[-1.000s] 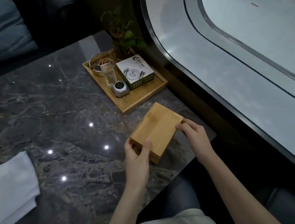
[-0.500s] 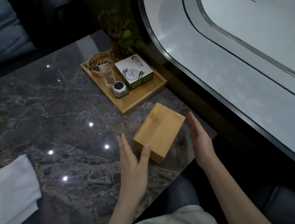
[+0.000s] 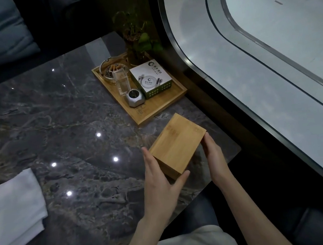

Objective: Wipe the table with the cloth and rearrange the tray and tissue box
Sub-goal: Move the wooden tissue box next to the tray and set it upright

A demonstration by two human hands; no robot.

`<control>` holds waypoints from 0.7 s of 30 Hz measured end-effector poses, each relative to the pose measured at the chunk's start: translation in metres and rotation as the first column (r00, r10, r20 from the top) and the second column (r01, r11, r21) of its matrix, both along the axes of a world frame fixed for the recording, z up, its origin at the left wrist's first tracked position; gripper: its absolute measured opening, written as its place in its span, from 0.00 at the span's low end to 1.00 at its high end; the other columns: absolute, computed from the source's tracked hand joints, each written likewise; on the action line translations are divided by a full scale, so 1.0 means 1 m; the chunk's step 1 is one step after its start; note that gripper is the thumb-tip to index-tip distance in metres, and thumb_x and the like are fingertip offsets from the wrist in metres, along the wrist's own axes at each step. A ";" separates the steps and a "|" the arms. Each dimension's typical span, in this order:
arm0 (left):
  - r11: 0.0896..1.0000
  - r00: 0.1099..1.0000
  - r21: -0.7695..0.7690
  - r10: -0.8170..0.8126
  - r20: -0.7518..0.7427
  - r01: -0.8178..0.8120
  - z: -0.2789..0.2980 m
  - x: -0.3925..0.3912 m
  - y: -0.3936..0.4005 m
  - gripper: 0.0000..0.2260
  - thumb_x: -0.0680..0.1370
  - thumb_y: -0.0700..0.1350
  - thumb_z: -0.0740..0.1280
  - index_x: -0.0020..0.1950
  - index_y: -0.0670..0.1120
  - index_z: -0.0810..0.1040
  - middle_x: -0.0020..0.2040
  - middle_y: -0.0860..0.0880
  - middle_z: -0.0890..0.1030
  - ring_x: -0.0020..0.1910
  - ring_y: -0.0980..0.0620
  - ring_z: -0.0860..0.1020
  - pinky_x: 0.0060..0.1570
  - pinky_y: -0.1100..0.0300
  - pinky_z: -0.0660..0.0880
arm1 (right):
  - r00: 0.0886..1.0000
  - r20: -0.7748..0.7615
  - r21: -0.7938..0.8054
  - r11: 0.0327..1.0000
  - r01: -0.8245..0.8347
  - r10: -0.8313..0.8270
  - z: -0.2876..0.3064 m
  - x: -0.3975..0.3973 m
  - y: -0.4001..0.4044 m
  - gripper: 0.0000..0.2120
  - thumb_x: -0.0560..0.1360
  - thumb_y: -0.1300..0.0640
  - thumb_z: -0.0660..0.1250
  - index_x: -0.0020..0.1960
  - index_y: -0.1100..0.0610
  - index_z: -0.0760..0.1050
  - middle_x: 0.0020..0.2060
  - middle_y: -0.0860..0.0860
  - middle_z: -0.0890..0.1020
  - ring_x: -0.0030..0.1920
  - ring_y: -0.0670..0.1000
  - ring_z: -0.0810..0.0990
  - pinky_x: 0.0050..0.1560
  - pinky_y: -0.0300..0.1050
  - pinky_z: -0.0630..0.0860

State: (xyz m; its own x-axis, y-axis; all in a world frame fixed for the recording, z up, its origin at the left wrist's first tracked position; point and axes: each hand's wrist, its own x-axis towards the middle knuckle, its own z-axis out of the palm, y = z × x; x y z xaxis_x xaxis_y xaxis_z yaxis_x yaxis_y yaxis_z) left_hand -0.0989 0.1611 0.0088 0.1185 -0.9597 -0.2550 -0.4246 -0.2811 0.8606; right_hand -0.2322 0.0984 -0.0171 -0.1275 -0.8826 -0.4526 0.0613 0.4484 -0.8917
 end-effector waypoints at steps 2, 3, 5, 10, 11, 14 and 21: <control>1.000 0.999 0.027 0.015 -0.032 -0.014 0.002 0.003 -0.002 0.52 0.68 0.56 0.71 0.72 0.51 0.31 0.78 0.48 0.49 0.75 0.53 0.50 0.71 0.60 0.52 | 1.000 -0.018 0.007 1.000 -0.024 0.024 0.002 -0.001 -0.001 0.23 0.79 0.42 0.52 0.67 0.51 0.70 0.65 0.52 0.75 0.66 0.52 0.71 0.69 0.54 0.67; 0.999 0.998 0.038 0.024 -0.053 -0.021 0.002 0.005 -0.003 0.52 0.68 0.56 0.71 0.73 0.51 0.32 0.78 0.48 0.50 0.75 0.53 0.51 0.71 0.60 0.53 | 0.999 -0.024 0.007 0.999 -0.036 0.037 0.004 -0.002 -0.001 0.22 0.79 0.42 0.51 0.67 0.51 0.70 0.64 0.52 0.75 0.66 0.51 0.72 0.66 0.48 0.70; 0.998 0.995 0.052 0.044 -0.091 -0.039 0.004 0.008 -0.006 0.51 0.68 0.55 0.71 0.74 0.50 0.34 0.77 0.49 0.52 0.75 0.54 0.53 0.68 0.62 0.53 | 0.996 -0.062 -0.013 0.997 -0.072 0.071 0.010 -0.003 -0.004 0.22 0.80 0.44 0.50 0.68 0.52 0.70 0.62 0.48 0.75 0.64 0.47 0.71 0.52 0.27 0.73; 0.987 0.971 0.143 0.104 -0.213 -0.074 0.001 0.023 -0.016 0.51 0.63 0.63 0.70 0.76 0.51 0.43 0.74 0.50 0.63 0.72 0.52 0.62 0.69 0.60 0.58 | 0.964 -0.230 -0.056 0.987 -0.149 0.132 0.024 -0.002 -0.015 0.19 0.80 0.43 0.46 0.61 0.42 0.73 0.55 0.37 0.75 0.56 0.36 0.71 0.51 0.27 0.62; 0.982 0.960 0.169 0.127 -0.251 -0.086 -0.001 0.027 -0.018 0.51 0.61 0.67 0.69 0.76 0.52 0.48 0.72 0.50 0.67 0.70 0.53 0.66 0.71 0.55 0.61 | 0.958 -0.250 -0.050 0.986 -0.159 0.142 0.025 0.000 -0.018 0.18 0.80 0.43 0.46 0.58 0.39 0.73 0.52 0.35 0.75 0.53 0.34 0.71 0.50 0.27 0.62; 0.959 0.888 0.254 0.220 -0.403 -0.123 -0.003 0.034 -0.024 0.42 0.64 0.64 0.69 0.73 0.47 0.61 0.64 0.51 0.76 0.63 0.55 0.74 0.67 0.53 0.69 | 0.942 -0.297 -0.054 0.982 -0.182 0.158 0.027 0.005 -0.026 0.18 0.80 0.44 0.46 0.58 0.40 0.74 0.51 0.38 0.77 0.55 0.39 0.72 0.52 0.30 0.64; 0.920 0.809 0.357 0.333 -0.485 -0.164 -0.011 0.039 -0.031 0.21 0.68 0.60 0.65 0.56 0.51 0.78 0.53 0.53 0.83 0.55 0.55 0.80 0.63 0.53 0.72 | 0.904 -0.400 -0.056 0.980 -0.191 0.153 0.021 0.021 -0.035 0.23 0.81 0.46 0.46 0.61 0.51 0.76 0.56 0.46 0.78 0.60 0.45 0.73 0.56 0.33 0.66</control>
State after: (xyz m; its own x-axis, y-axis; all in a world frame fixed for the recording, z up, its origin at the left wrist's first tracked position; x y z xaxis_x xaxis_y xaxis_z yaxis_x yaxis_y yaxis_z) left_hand -0.0601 0.1296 -0.0024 0.1094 -0.7899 -0.6034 0.1890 -0.5795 0.7928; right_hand -0.2107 0.0635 0.0038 -0.1201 -0.9418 -0.3140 -0.3722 0.3360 -0.8652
